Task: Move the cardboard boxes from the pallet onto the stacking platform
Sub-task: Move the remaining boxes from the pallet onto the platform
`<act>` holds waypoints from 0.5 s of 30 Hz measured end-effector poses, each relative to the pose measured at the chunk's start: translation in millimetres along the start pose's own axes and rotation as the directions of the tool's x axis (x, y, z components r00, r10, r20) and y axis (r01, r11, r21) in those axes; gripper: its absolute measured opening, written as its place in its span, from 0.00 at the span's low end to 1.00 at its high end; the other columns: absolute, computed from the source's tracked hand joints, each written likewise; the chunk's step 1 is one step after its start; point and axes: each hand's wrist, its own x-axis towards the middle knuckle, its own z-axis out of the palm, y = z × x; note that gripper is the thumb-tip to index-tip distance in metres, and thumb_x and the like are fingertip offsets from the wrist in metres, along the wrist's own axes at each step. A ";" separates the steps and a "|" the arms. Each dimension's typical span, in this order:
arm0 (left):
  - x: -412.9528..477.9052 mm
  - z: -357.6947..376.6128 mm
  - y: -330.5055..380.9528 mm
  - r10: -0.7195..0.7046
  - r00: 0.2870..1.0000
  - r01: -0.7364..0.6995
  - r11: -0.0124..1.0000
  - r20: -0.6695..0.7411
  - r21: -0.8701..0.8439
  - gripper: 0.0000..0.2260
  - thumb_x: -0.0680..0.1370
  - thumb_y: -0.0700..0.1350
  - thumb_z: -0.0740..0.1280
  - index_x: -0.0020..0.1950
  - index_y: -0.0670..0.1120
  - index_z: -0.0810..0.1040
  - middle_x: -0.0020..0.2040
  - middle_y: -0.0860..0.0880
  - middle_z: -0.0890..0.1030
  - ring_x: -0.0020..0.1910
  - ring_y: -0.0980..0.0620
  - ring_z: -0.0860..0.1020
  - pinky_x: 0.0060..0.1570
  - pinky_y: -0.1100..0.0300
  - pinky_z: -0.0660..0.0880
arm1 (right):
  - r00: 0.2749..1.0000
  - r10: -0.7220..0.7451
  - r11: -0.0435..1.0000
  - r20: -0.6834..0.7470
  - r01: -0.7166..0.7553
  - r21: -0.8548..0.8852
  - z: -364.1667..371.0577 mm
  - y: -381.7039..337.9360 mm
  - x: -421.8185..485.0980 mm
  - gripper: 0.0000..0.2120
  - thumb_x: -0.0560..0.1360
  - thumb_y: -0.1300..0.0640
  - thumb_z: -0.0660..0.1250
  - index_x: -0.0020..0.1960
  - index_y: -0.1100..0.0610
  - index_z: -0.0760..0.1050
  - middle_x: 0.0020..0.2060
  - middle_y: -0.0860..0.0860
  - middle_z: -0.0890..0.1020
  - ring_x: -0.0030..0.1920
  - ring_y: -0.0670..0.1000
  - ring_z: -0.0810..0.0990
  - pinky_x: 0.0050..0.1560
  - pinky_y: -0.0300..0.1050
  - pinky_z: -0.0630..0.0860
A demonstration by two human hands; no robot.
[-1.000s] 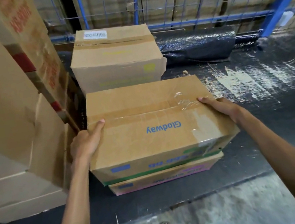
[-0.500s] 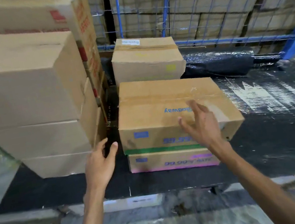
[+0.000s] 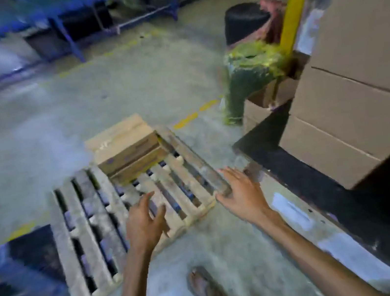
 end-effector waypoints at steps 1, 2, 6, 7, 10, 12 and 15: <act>9.3 -12.4 -20.0 -0.037 0.999 0.037 0.999 -0.027 -0.007 0.20 0.80 0.49 0.70 0.70 0.46 0.76 0.58 0.38 0.83 0.53 0.38 0.82 0.49 0.49 0.75 | 0.999 -0.034 0.999 0.035 0.033 0.010 16.7 -15.6 20.8 0.32 0.73 0.46 0.68 0.73 0.59 0.73 0.74 0.58 0.73 0.75 0.56 0.70 0.75 0.44 0.60; 18.9 -23.4 -37.7 -0.075 0.996 0.075 0.997 -0.043 -0.010 0.20 0.80 0.49 0.70 0.70 0.46 0.77 0.59 0.38 0.83 0.55 0.38 0.81 0.50 0.48 0.75 | 0.996 -0.057 0.998 0.074 0.056 0.016 33.7 -28.1 41.1 0.32 0.74 0.45 0.66 0.74 0.59 0.72 0.74 0.57 0.71 0.76 0.56 0.68 0.75 0.44 0.60; 78.6 -58.2 -107.5 -0.193 0.975 0.185 0.980 -0.109 -0.080 0.18 0.80 0.48 0.70 0.69 0.46 0.77 0.67 0.45 0.80 0.61 0.43 0.81 0.58 0.49 0.75 | 0.966 -0.122 0.993 0.227 0.119 0.025 103.2 -81.6 129.9 0.32 0.78 0.44 0.67 0.78 0.55 0.66 0.77 0.53 0.68 0.78 0.53 0.63 0.75 0.47 0.62; 96.5 -63.0 -120.1 -0.196 0.974 0.187 0.979 -0.117 -0.082 0.19 0.80 0.49 0.70 0.69 0.46 0.77 0.68 0.45 0.80 0.64 0.44 0.80 0.61 0.49 0.75 | 0.960 -0.114 0.993 0.257 0.114 0.014 117.0 -91.3 151.7 0.33 0.78 0.43 0.66 0.78 0.55 0.66 0.77 0.54 0.68 0.78 0.53 0.63 0.75 0.49 0.64; 154.5 -83.4 -157.1 -0.243 0.964 0.231 0.966 -0.107 -0.111 0.20 0.79 0.50 0.70 0.70 0.47 0.77 0.68 0.46 0.80 0.68 0.46 0.77 0.64 0.49 0.74 | 0.940 -0.096 0.995 0.327 0.094 0.021 161.5 -123.2 215.8 0.35 0.76 0.40 0.65 0.78 0.54 0.65 0.77 0.54 0.68 0.77 0.54 0.66 0.73 0.51 0.67; 192.2 -92.9 -176.9 -0.268 0.959 0.256 0.959 -0.091 -0.123 0.21 0.80 0.51 0.70 0.71 0.47 0.76 0.69 0.45 0.79 0.68 0.46 0.76 0.66 0.49 0.73 | 0.921 -0.060 0.998 0.386 0.059 0.013 184.7 -145.4 255.5 0.36 0.76 0.40 0.65 0.79 0.53 0.64 0.77 0.53 0.69 0.75 0.54 0.68 0.71 0.49 0.70; 236.5 -99.8 -192.8 -0.301 0.951 0.290 0.947 -0.065 -0.139 0.22 0.80 0.50 0.70 0.72 0.46 0.75 0.69 0.45 0.79 0.69 0.46 0.76 0.67 0.48 0.72 | 0.915 -0.047 0.999 0.400 0.049 0.005 203.7 -163.7 299.9 0.35 0.76 0.40 0.66 0.79 0.53 0.64 0.77 0.53 0.69 0.75 0.54 0.68 0.71 0.50 0.70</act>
